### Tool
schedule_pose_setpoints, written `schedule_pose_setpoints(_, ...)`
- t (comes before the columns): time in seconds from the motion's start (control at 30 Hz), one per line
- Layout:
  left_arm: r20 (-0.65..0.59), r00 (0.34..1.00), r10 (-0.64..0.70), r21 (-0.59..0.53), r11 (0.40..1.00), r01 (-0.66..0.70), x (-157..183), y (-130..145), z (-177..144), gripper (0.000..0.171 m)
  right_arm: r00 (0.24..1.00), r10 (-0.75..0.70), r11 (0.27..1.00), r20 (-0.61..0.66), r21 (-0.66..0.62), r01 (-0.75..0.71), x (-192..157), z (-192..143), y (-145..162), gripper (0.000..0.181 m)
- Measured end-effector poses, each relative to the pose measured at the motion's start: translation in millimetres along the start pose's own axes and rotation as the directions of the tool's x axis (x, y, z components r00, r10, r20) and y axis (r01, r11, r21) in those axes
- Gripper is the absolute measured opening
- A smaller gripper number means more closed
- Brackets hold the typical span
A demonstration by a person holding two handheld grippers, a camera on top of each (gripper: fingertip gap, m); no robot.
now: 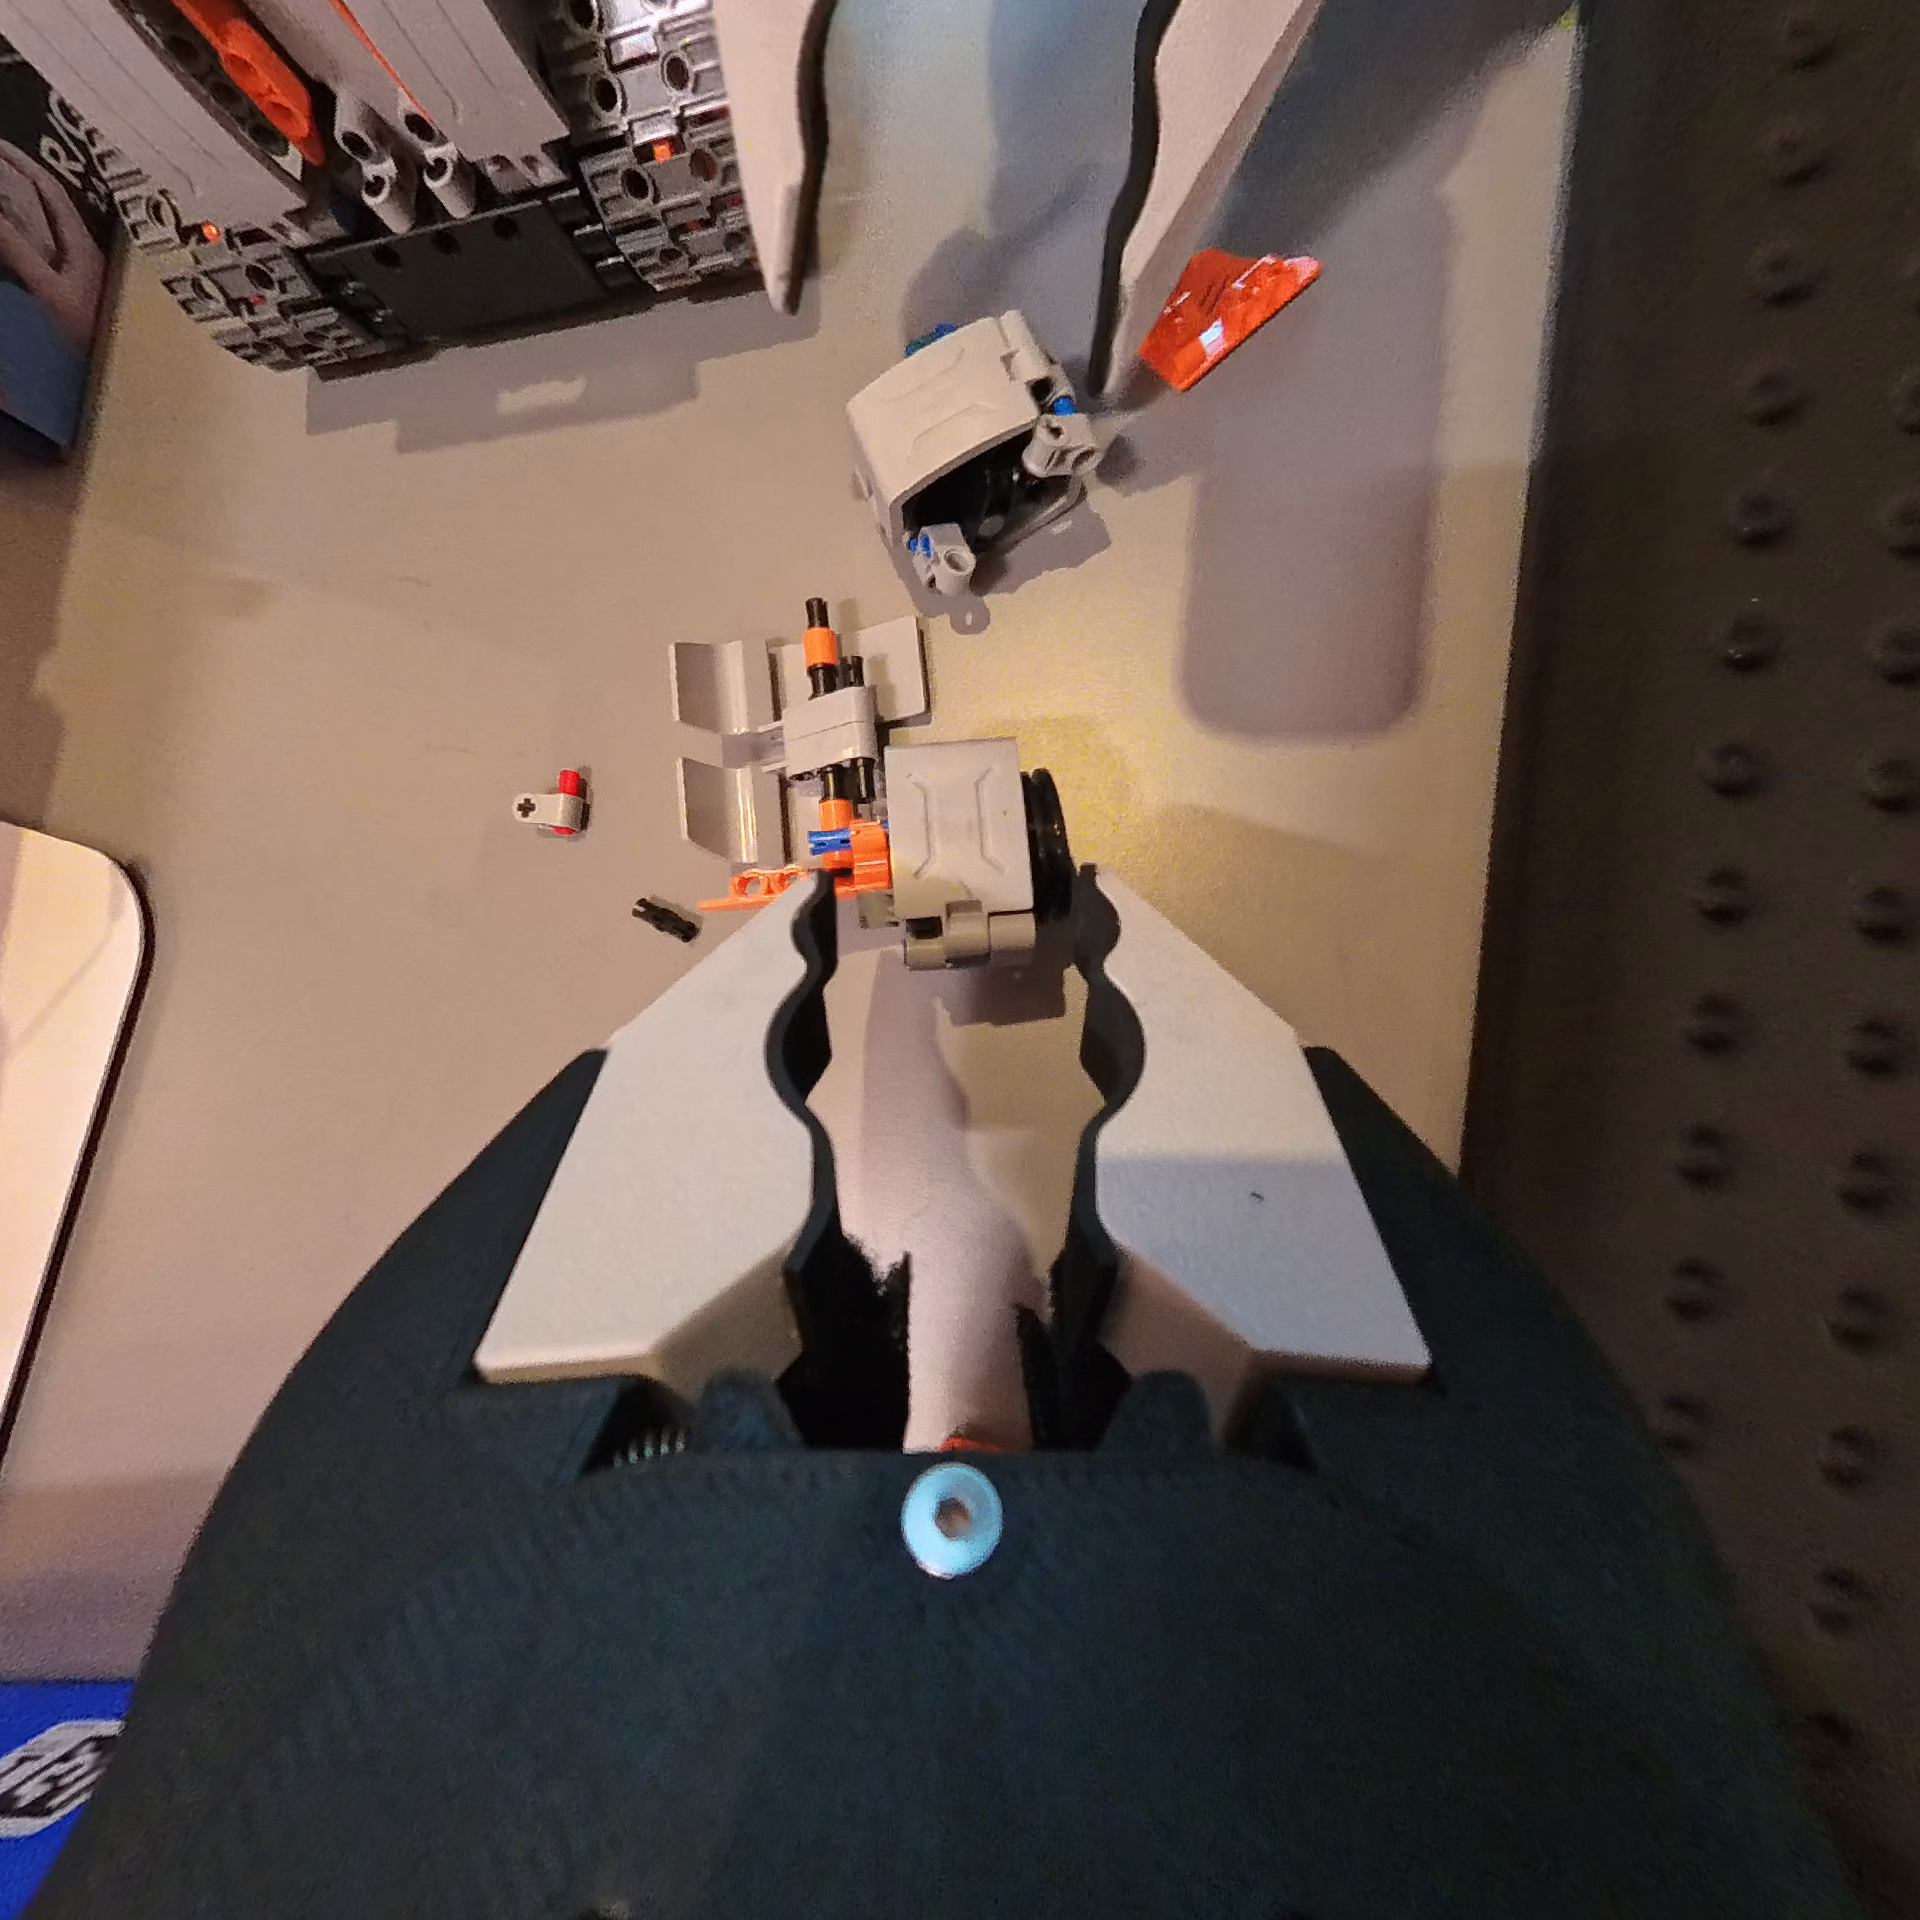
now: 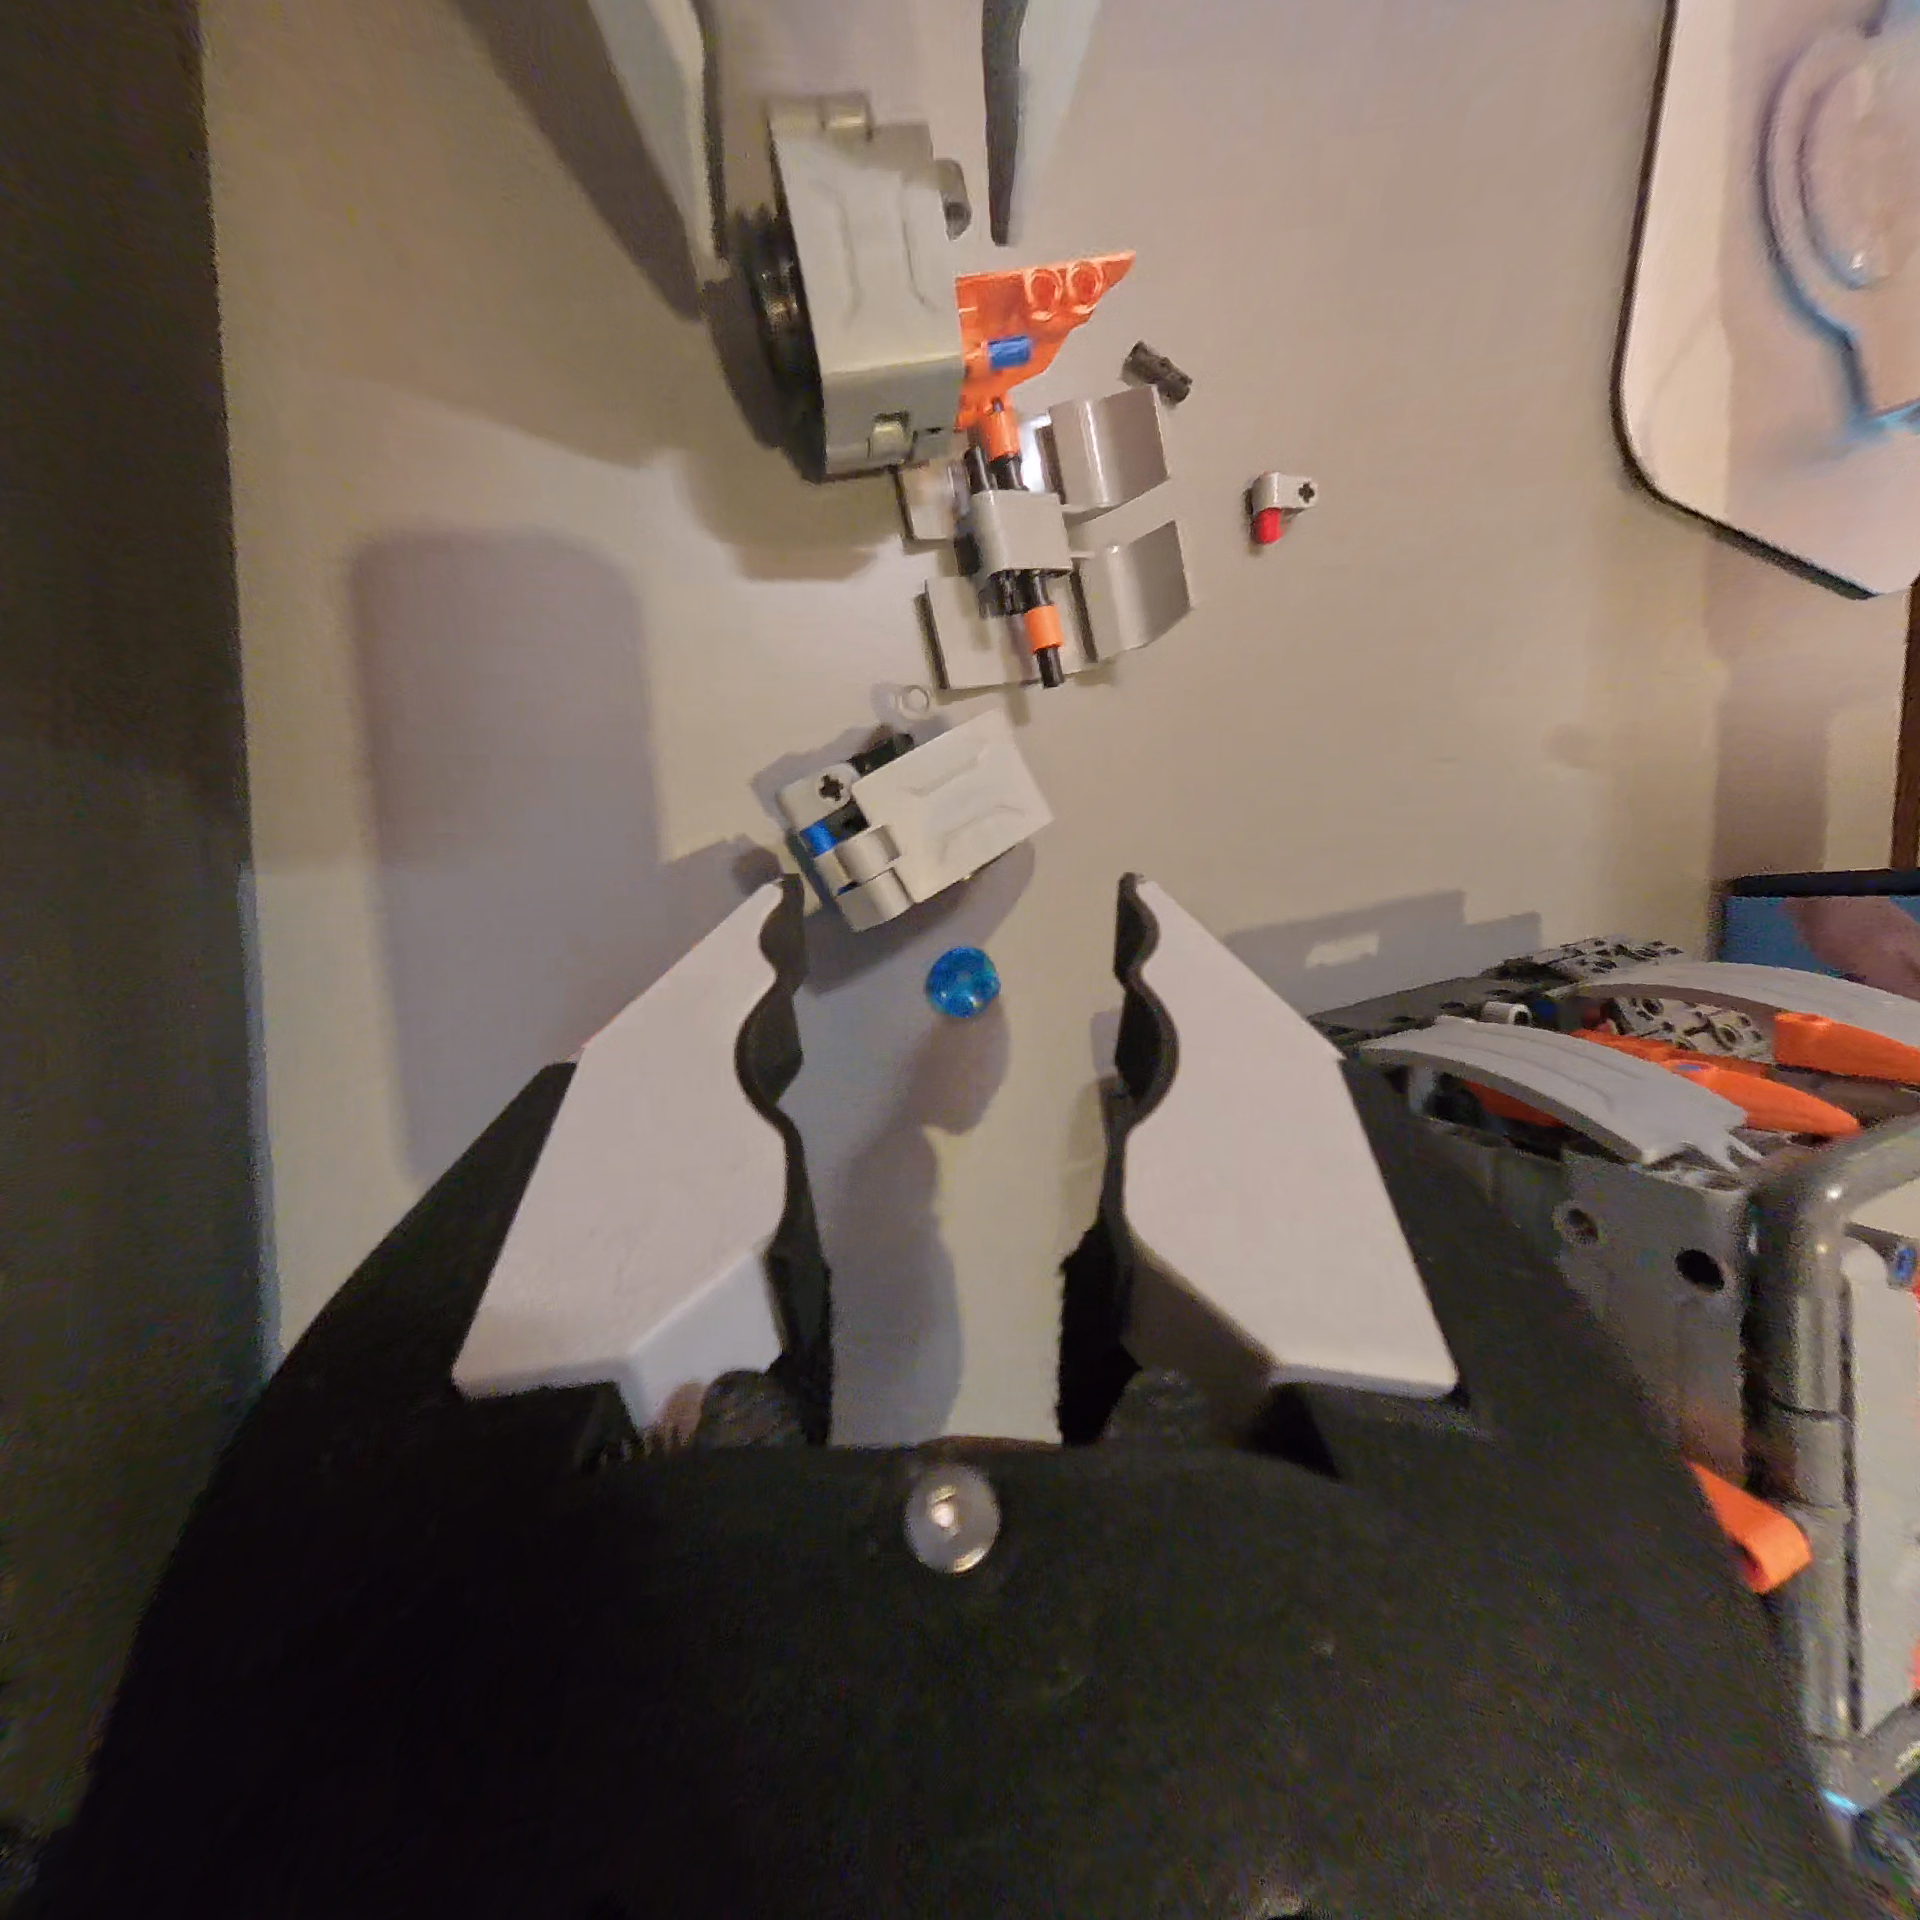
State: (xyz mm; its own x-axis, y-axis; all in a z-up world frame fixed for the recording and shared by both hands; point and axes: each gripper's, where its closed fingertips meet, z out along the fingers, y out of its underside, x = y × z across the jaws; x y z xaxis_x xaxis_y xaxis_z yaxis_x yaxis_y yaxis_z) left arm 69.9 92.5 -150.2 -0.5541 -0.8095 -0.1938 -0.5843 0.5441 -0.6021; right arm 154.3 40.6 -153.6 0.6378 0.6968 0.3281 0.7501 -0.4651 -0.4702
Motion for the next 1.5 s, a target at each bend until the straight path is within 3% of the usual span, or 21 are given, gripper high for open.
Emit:
schedule_pose_setpoints(0.13, 0.007, 1.0, 0.0, -0.014, 1.0, 0.0, -1, 3, 3, 0.048, 1.0, -0.031, 0.999, 0.006, -0.021, 0.031, -2, 12, 3, 0.069)
schedule_pose_setpoints(0.43, 0.006, 1.0, 0.01, -0.02, 1.0, -0.01, 1, 7, 6, 0.042, 0.999, -0.039, 0.999, 0.02, 0.0, 0.039, -5, 19, -2, 0.038)
schedule_pose_setpoints(0.6, 0.017, 0.999, 0.044, -0.015, 0.999, -0.044, 3, 7, 6, 0.039, 0.999, -0.024, 1.0, 0.023, -0.007, 0.024, -4, 18, 0, 0.037)
schedule_pose_setpoints(0.87, 0.169, 0.946, 0.277, -0.048, 0.961, -0.272, 9, 8, 2, 0.039, 1.0, 0.004, 1.0, -0.009, -0.006, -0.004, 2, 12, 1, 0.03)
schedule_pose_setpoints(1.17, 0.209, 0.908, 0.363, -0.063, 0.932, -0.358, 12, 10, -1, 0.04, 0.997, -0.014, 1.0, 0.082, -0.024, 0.016, -15, 12, 4, 0.026)
schedule_pose_setpoints(1.33, 0.205, 0.902, 0.38, -0.057, 0.924, -0.377, 14, 10, -2, 0.04, 0.997, 0.015, 1.0, 0.073, -0.008, -0.014, -9, 8, 5, 0.033)
schedule_pose_setpoints(1.5, 0.196, 0.907, 0.373, -0.045, 0.927, -0.372, 14, 10, -2, 0.04, 0.994, 0.089, 0.994, 0.068, 0.065, -0.093, -1, 7, -6, 0.069)
